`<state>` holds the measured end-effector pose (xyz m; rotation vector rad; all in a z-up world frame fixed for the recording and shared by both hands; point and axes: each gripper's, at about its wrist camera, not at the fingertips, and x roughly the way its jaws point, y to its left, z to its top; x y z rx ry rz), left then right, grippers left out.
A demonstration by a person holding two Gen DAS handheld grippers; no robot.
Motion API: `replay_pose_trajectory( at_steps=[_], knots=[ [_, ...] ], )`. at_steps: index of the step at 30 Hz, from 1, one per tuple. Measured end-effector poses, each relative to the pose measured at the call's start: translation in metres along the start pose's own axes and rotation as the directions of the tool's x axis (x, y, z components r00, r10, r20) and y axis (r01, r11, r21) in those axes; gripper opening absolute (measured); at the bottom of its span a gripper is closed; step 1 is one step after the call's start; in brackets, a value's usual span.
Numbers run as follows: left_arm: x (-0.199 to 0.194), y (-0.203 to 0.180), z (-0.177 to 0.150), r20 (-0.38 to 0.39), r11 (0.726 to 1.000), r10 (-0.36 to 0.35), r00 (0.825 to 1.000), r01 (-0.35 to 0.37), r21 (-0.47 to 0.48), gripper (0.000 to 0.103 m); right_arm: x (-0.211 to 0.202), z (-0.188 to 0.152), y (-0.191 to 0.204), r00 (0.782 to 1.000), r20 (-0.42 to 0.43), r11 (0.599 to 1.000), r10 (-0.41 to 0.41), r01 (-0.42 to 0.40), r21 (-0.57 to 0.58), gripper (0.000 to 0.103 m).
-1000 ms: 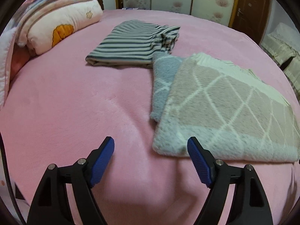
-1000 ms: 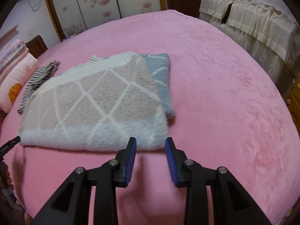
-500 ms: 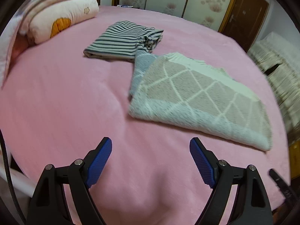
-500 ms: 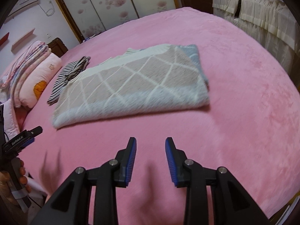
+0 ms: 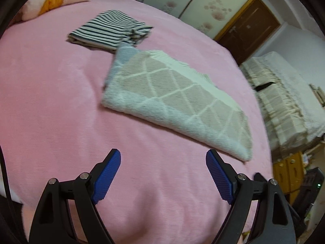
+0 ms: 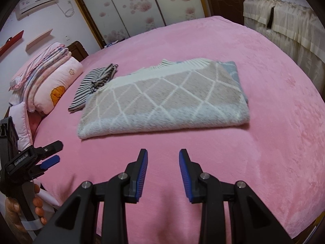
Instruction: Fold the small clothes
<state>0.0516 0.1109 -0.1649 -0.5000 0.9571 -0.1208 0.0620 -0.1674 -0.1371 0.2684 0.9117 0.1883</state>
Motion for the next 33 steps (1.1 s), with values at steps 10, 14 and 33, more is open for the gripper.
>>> replay_pose_trajectory(
  at_steps=[10, 14, 33],
  knots=[
    [0.048, 0.012, -0.002, 0.032, 0.977, -0.187, 0.982, 0.190, -0.098, 0.085, 0.012, 0.006, 0.033, 1.000, 0.026, 0.994, 0.008, -0.005, -0.113, 0.032],
    [0.075, 0.029, -0.002, 0.050, 0.962, -0.204, 0.978, 0.210, -0.173, 0.085, 0.029, 0.016, 0.039, 1.000, 0.005, 0.992, -0.003, 0.003, -0.123, 0.032],
    [0.146, 0.053, 0.036, 0.215, 0.904, -0.259, 0.942, 0.315, -0.288, 0.086, 0.106, 0.053, 0.033, 0.998, 0.047, 0.998, -0.050, 0.052, -0.040, 0.032]
  ],
)
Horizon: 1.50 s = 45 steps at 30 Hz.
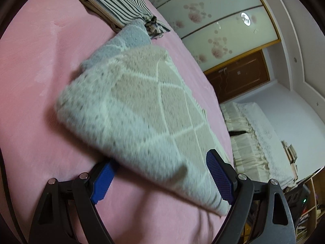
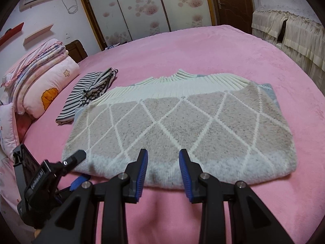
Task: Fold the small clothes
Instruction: 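Grasp the folded sweater edge with the left tool and lift it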
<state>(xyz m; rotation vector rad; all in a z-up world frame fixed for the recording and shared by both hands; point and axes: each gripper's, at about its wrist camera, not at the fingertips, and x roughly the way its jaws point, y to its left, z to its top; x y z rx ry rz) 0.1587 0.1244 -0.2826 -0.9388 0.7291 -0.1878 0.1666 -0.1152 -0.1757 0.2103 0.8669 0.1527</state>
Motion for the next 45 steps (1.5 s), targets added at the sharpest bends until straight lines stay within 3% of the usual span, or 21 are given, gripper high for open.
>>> replay_pose_trajectory(
  at_steps=[12, 16, 19, 23, 26, 28, 31, 37, 41, 45],
  knots=[
    [0.031, -0.001, 0.028, 0.092, 0.996, -0.035, 0.995, 0.042, -0.081, 0.086, 0.014, 0.005, 0.003, 0.999, 0.035, 1.000, 0.005, -0.004, -0.028, 0.032],
    [0.037, 0.006, 0.041, 0.113, 0.985, -0.062, 0.992, 0.079, -0.156, 0.086, 0.019, 0.013, 0.009, 0.998, 0.068, 0.997, -0.014, 0.019, -0.068, 0.032],
    [0.042, 0.007, 0.046, 0.087, 0.983, -0.022, 0.996, 0.037, -0.177, 0.086, 0.025, 0.021, 0.012, 0.996, 0.080, 0.995, -0.025, 0.033, -0.093, 0.032],
    [0.058, -0.012, 0.053, 0.023, 0.986, 0.081, 0.996, -0.077, -0.145, 0.086, 0.032, 0.031, 0.016, 0.995, 0.091, 0.991, -0.037, 0.048, -0.122, 0.030],
    [0.065, -0.017, 0.057, 0.020, 0.982, 0.135, 0.991, -0.131, -0.137, 0.072, 0.037, 0.038, 0.019, 0.996, 0.088, 0.990, -0.026, 0.038, -0.138, 0.025],
    [0.066, -0.017, 0.058, 0.028, 0.980, 0.166, 0.986, -0.162, -0.118, 0.038, 0.039, 0.041, 0.021, 0.996, 0.087, 0.989, -0.017, 0.029, -0.142, 0.025],
    [0.066, -0.013, 0.061, 0.027, 0.982, 0.140, 0.990, -0.136, -0.129, 0.024, 0.044, 0.046, 0.021, 0.997, 0.077, 0.990, 0.003, 0.008, -0.138, 0.019],
    [0.050, -0.042, 0.062, 0.074, 0.981, 0.192, 0.979, -0.193, 0.011, 0.020, 0.059, 0.060, 0.021, 0.998, 0.067, 0.991, 0.000, 0.008, -0.130, 0.007],
    [0.036, -0.079, 0.056, 0.127, 0.963, 0.214, 0.969, -0.231, 0.137, 0.020, 0.074, 0.068, 0.018, 0.999, 0.051, 0.993, 0.000, 0.006, -0.115, 0.002],
    [0.026, -0.117, 0.050, 0.174, 0.935, 0.204, 0.963, -0.244, 0.257, 0.020, 0.108, 0.065, 0.013, 0.999, -0.054, 0.993, 0.007, -0.013, -0.115, 0.000]
  ],
)
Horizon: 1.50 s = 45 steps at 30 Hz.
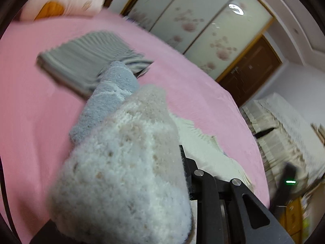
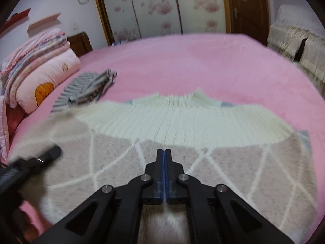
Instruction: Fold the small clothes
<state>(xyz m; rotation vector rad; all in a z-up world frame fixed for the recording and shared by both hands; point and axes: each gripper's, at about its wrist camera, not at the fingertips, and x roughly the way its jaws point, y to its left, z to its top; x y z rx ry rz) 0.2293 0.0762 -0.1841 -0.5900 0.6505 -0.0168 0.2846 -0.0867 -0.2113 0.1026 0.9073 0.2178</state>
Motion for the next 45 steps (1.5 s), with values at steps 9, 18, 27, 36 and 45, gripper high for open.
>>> replay_pose_trajectory(
  at_steps=[9, 18, 27, 36, 45],
  knots=[
    [-0.017, -0.091, 0.003, 0.030, 0.971, -0.070, 0.997, 0.061, 0.232, 0.020, 0.016, -0.002, -0.019, 0.993, -0.042, 0.993, 0.108, -0.106, 0.056, 0.000],
    [0.003, -0.195, -0.034, -0.076, 0.911, -0.104, 0.992, 0.126, 0.393, 0.020, -0.047, -0.016, -0.099, 0.972, 0.085, 0.932, 0.218, -0.233, 0.276, 0.000],
    [0.056, -0.238, -0.142, -0.263, 0.838, 0.007, 0.965, 0.138, 0.528, 0.029, -0.121, -0.092, -0.200, 0.996, 0.087, 0.908, 0.025, -0.059, 0.414, 0.000],
    [0.015, -0.247, -0.148, -0.302, 0.812, -0.095, 0.949, 0.250, 0.528, 0.073, -0.145, -0.112, -0.206, 0.994, 0.104, 0.905, 0.032, -0.073, 0.419, 0.000],
    [-0.064, -0.209, -0.103, -0.240, 0.860, -0.194, 0.951, 0.282, 0.425, 0.084, -0.182, -0.088, -0.209, 0.980, 0.188, 0.880, 0.072, -0.151, 0.450, 0.007]
  ],
)
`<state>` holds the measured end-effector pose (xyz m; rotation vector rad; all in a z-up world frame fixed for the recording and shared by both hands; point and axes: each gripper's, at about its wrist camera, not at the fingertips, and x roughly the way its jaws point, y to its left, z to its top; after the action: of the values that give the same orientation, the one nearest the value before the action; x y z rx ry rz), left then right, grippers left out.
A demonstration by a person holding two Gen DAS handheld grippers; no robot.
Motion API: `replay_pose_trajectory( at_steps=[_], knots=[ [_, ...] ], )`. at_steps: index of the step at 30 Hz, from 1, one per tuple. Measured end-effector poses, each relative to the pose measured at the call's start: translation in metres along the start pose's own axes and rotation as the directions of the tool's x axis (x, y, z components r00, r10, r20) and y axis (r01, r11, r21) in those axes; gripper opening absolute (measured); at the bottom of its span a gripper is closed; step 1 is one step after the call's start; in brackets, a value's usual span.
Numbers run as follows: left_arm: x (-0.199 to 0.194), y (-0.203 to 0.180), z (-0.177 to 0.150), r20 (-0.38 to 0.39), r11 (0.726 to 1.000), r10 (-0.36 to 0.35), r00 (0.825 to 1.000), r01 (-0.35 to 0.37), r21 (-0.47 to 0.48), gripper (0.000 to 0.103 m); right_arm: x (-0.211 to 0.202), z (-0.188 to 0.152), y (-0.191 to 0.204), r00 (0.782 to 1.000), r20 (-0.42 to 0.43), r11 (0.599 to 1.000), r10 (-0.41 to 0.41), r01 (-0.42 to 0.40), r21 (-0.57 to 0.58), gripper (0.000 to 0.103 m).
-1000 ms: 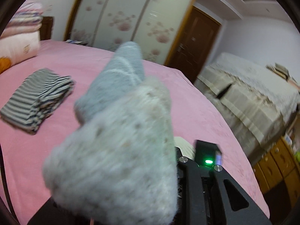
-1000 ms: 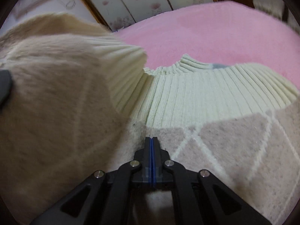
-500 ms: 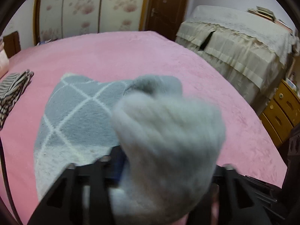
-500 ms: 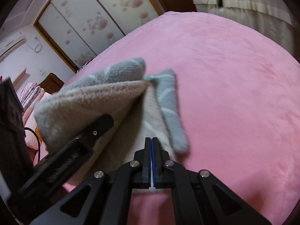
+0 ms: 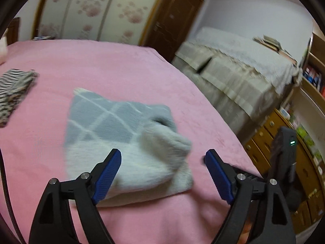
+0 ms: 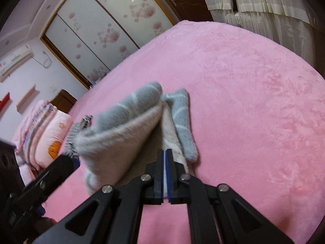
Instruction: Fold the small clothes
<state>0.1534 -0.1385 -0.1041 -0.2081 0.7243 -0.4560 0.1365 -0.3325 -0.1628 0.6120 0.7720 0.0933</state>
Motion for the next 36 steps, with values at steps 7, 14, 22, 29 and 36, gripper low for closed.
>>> replay_pose_trajectory(
  at_steps=[7, 14, 22, 29, 36],
  knots=[
    [-0.016, 0.065, -0.002, -0.048, 0.961, 0.261, 0.964, -0.265, -0.084, 0.084, -0.013, 0.012, 0.051, 0.999, 0.024, 0.991, 0.040, -0.037, -0.131, 0.039],
    [-0.010, 0.077, -0.013, -0.100, 0.947, 0.292, 0.951, -0.302, -0.107, 0.084, 0.006, 0.003, 0.106, 0.997, 0.024, 0.923, -0.070, 0.074, -0.378, 0.046],
    [0.003, 0.063, -0.006, -0.093, 0.958, 0.264, 0.960, -0.272, -0.092, 0.084, 0.032, -0.002, 0.106, 0.985, -0.012, 0.886, -0.173, 0.150, -0.438, 0.015],
    [0.030, 0.051, -0.006, -0.101, 0.973, 0.225, 0.969, -0.229, -0.021, 0.084, 0.009, -0.014, 0.044, 0.984, -0.005, 0.944, -0.177, 0.169, -0.282, 0.013],
    [0.071, 0.057, -0.036, -0.188, 0.962, 0.271, 0.944, -0.265, 0.060, 0.091, 0.038, -0.047, -0.024, 0.985, -0.101, 0.988, -0.142, 0.134, -0.082, 0.013]
  ],
)
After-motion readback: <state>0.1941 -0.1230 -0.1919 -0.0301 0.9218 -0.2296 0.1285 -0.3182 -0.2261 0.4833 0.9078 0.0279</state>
